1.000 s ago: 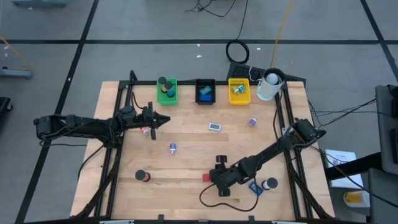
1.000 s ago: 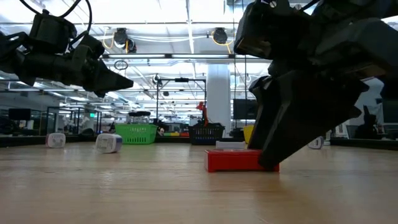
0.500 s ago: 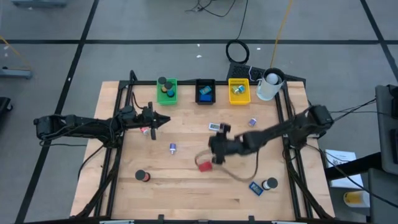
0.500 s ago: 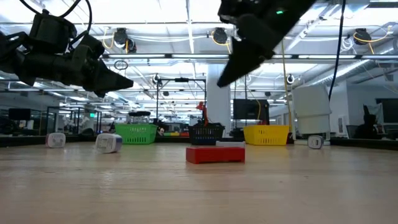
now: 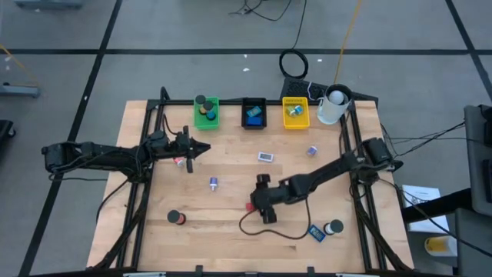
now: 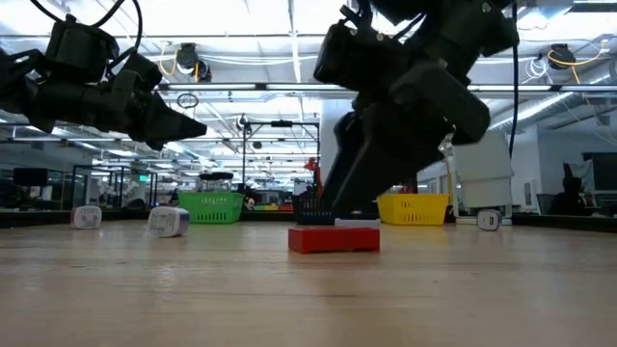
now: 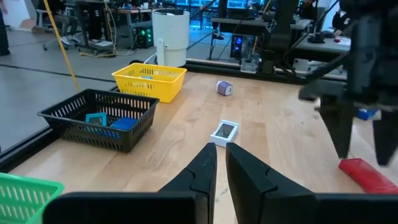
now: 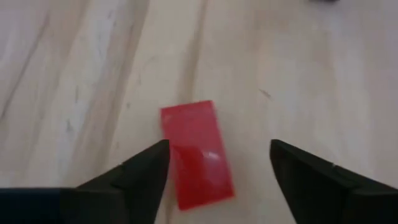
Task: Pick & Place Office items
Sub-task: Put the red digital timer into the black bin
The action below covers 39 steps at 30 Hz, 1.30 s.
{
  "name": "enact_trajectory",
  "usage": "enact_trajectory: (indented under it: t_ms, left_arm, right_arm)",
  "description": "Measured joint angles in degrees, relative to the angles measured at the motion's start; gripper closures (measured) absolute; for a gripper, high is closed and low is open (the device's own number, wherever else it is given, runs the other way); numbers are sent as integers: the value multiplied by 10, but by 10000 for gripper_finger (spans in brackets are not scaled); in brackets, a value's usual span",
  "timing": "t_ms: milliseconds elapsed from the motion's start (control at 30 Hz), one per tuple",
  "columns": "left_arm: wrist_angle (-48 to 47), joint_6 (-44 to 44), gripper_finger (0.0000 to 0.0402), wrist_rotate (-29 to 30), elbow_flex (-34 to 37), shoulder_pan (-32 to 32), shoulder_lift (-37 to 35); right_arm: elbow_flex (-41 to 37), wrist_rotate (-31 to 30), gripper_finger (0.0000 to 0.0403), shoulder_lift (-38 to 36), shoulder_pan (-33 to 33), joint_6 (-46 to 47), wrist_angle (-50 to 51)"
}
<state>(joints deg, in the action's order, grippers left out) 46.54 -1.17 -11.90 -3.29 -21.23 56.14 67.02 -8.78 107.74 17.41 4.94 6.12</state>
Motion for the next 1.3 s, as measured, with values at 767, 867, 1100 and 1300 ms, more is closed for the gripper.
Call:
enact_trajectory:
  t_ms: [767,867,1100,1300]
  left_arm:
    - [0,-2,357,0,0,0,0]
    - [0,-2,357,0,0,0,0]
    - [0,-2,357,0,0,0,0]
    - [0,-2,357,0,0,0,0]
  right_arm:
    - [2,46,152,45,-2,3,-23]
    - [2,60,156,45,-5,0,-27]
    - [1,63,234,44,-5,-2,-29]
    - [0,59,253,39,-6,2,-30]
